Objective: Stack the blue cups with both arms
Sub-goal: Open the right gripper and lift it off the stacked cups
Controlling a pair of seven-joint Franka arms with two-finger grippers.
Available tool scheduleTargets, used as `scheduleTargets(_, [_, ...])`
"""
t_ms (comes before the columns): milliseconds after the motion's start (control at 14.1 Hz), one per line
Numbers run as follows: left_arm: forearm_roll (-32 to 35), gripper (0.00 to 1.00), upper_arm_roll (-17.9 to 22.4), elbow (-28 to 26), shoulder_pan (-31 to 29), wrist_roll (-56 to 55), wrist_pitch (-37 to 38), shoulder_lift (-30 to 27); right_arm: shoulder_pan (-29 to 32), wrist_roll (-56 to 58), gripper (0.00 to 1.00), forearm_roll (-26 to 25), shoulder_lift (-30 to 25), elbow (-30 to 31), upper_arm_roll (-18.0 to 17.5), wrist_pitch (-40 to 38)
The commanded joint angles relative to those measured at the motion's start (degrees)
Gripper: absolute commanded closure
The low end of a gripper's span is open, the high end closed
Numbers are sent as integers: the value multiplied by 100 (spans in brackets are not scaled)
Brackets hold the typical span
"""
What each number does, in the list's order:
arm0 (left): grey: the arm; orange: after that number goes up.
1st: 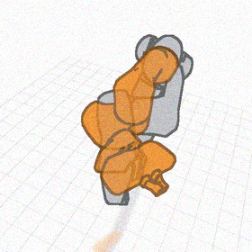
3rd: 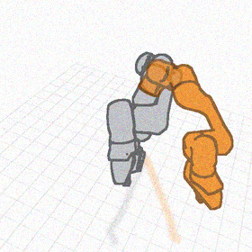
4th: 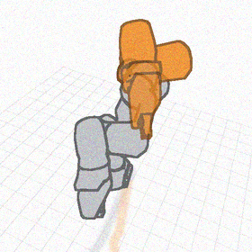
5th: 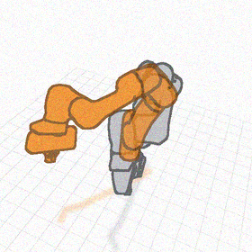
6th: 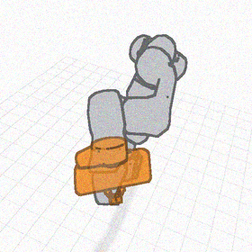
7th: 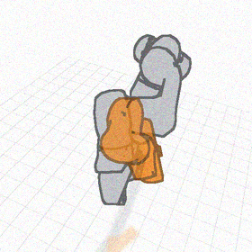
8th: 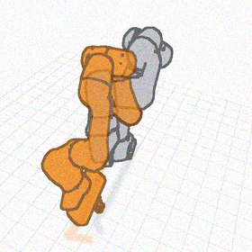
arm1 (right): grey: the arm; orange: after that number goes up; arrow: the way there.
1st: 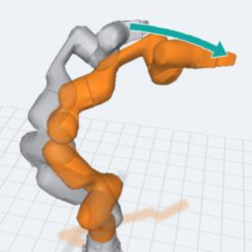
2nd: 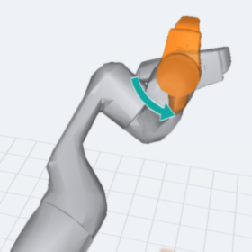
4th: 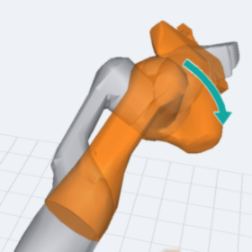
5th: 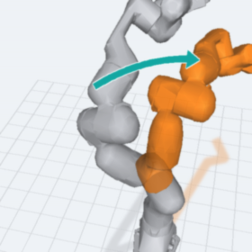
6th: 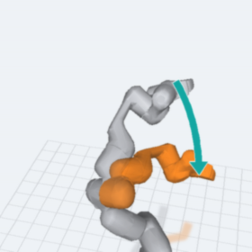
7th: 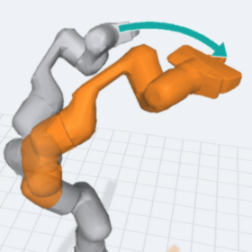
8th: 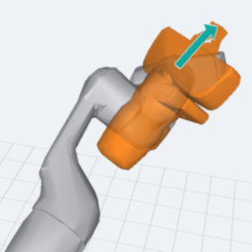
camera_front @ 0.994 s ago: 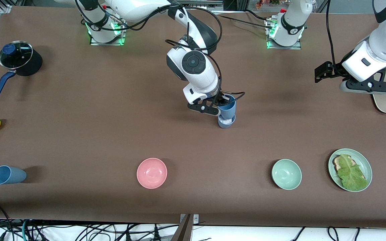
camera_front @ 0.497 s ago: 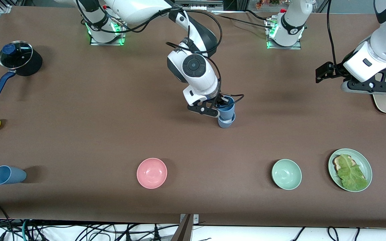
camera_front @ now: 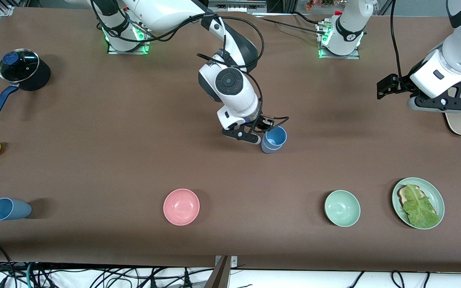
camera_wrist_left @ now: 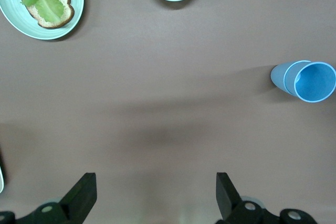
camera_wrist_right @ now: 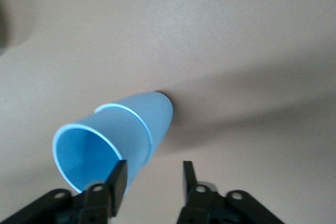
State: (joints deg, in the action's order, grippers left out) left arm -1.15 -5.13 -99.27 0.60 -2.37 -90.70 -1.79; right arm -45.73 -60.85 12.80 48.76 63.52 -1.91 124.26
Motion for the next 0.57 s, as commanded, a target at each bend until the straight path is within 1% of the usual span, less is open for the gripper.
scheduleTargets(0, [-52,0,12,83,2,114,61,20,3,-6,12,109,143,-253,-2,55])
scheduleTargets(142, [-44,0,12,83,2,114,61,20,195,20,10,257,29,-253,-20,-216])
scheduleTargets(213, [-44,0,12,83,2,114,61,20,310,29,4,345,-41,-261,-20,-418])
scheduleTargets(284, [-44,0,12,83,2,114,61,20,415,29,1,407,-190,-261,-20,-637])
scheduleTargets(355, [-52,0,12,83,2,106,61,20,581,99,0,399,-374,-253,-11,-1040])
scheduleTargets(497, [-44,0,12,83,2,114,61,20,933,702,0,338,-647,-244,42,-2119])
